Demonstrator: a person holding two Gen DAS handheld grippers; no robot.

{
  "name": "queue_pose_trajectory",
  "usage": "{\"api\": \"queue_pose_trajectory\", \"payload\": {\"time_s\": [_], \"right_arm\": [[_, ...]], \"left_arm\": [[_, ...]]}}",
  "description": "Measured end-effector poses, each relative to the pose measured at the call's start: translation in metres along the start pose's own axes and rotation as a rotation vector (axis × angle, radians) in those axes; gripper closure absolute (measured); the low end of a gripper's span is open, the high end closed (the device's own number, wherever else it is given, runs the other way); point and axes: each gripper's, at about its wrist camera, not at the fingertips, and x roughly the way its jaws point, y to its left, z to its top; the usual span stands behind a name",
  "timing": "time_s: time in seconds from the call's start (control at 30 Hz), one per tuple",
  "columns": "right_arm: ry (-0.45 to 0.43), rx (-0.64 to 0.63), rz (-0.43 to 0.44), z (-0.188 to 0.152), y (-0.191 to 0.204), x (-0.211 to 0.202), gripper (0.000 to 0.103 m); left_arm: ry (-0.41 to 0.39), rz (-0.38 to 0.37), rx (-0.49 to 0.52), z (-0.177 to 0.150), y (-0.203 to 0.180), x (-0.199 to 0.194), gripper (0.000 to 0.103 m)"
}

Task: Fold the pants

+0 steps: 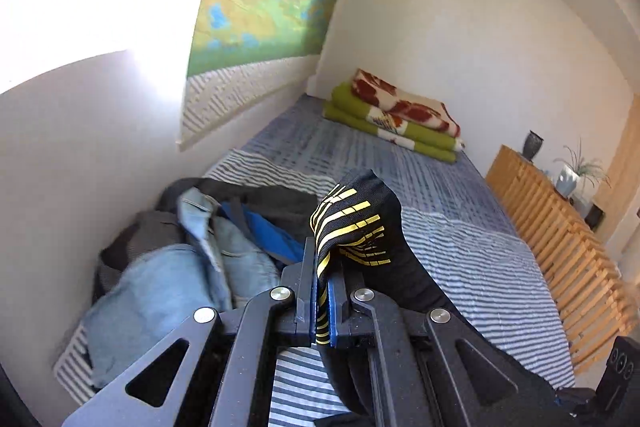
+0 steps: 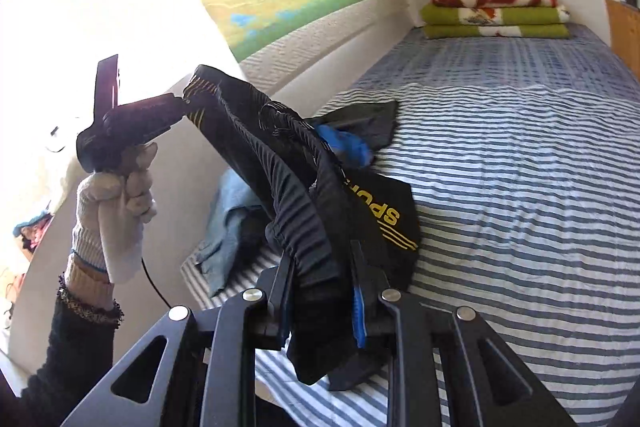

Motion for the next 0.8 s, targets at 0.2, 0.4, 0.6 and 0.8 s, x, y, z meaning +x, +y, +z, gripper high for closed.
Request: {"api": "queue_pose_trajectory", "payload": {"time_s": [0.2, 0.4, 0.6, 0.8], "right_arm": [[-0.021, -0.08, 0.147, 0.027, 0.069, 0.003, 0.082], [-0.079, -0.032, 0.043, 0.017, 0.016, -0.042, 0.082], [-0.073, 0.141, -0.204, -0.042, -0.109, -0.085, 0.082], [-0.018, 0.359, -0.437, -0.117, -0.219, -0.136, 0.083]], "left_arm": [[-0.089, 0.066, 0.077, 0.062, -0.013, -0.044, 0.1], [-0.003, -0.035, 0.251, 0.041, -0.159, 0.057, 0.1], [0.233, -0.292, 0.362, -0.075, -0.365, 0.207, 0.1], [0.438, -0.475, 0.525, -0.229, -0.562, 0.283, 0.1]]}}
